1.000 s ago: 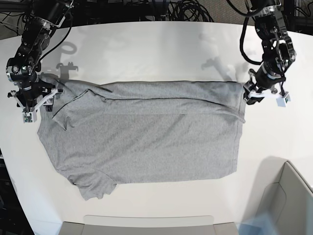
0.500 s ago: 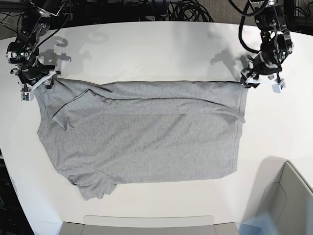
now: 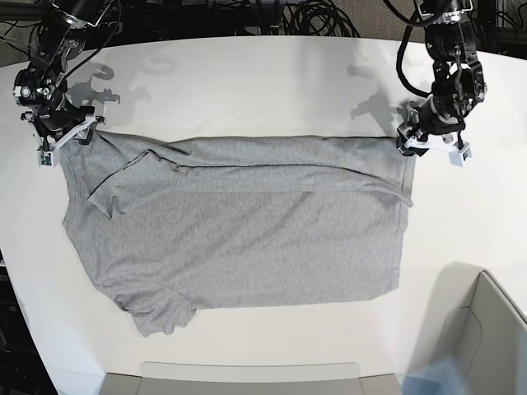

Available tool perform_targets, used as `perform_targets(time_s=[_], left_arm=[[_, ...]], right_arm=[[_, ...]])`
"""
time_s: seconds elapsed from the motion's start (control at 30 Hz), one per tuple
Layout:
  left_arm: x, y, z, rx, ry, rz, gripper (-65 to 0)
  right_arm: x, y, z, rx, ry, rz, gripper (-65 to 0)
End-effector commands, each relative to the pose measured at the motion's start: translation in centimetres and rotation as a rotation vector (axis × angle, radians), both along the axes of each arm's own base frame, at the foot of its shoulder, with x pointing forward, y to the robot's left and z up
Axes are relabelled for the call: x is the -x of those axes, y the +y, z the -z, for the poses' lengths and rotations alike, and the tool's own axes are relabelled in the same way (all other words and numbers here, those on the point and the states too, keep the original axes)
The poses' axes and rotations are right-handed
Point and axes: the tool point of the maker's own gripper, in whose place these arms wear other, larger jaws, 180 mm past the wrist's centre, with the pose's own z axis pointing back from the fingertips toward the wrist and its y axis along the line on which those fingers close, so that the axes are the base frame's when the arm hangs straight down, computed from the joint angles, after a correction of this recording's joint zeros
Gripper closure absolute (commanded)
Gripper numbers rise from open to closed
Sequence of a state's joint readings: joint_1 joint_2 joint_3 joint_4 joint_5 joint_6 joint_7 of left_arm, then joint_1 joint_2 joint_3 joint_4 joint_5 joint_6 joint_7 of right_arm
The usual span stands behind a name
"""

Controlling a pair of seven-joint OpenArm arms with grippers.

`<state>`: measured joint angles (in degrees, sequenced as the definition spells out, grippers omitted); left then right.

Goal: Fold the T-shirt properly
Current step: 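Drag the whole shirt toward the robot base, then open both grippers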

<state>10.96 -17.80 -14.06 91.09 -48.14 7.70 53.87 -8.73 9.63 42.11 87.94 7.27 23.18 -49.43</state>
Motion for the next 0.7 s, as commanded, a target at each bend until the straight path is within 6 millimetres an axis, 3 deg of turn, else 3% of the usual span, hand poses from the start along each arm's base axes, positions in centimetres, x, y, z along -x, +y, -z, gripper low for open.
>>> perform_targets(time_s=[0.0,0.17,0.23,0.37,0.4,0.67], left_arm=[[-0.4,-0.2,-0.1,0.01,-0.004,0.004,-25.5],[-0.9,-0.2,1.7,0.043,0.039,-0.016,-23.9],[-1.1,-0.7,2.0,0.049,0.048,-0.001,-18.5],[-0.9,-0.5,2.1,0.048,0.056,-0.011,-1.5],[-0.9,-0.4,2.2,0.046,0.057,-0.011,0.0],[-0.3,-0.2,2.4,0.046,0.072,-0.014,0.0]], right_arm=[[-0.9,-0.5,-1.2,0.022,-0.044,-0.007,-31.2],[-1.2,0.8,-0.8,0.019,-0.03,-0.072,-30.9],[-1.1,0.9,-0.6,0.014,-0.023,-0.076,-28.1],[-0.9,0.3,0.4,0.0,0.005,-0.062,-15.2],[-1.2,-0.2,0.2,0.006,0.004,-0.059,-12.4],[-1.1,-3.8,1.0,0.023,0.064,-0.027,-10.4]])
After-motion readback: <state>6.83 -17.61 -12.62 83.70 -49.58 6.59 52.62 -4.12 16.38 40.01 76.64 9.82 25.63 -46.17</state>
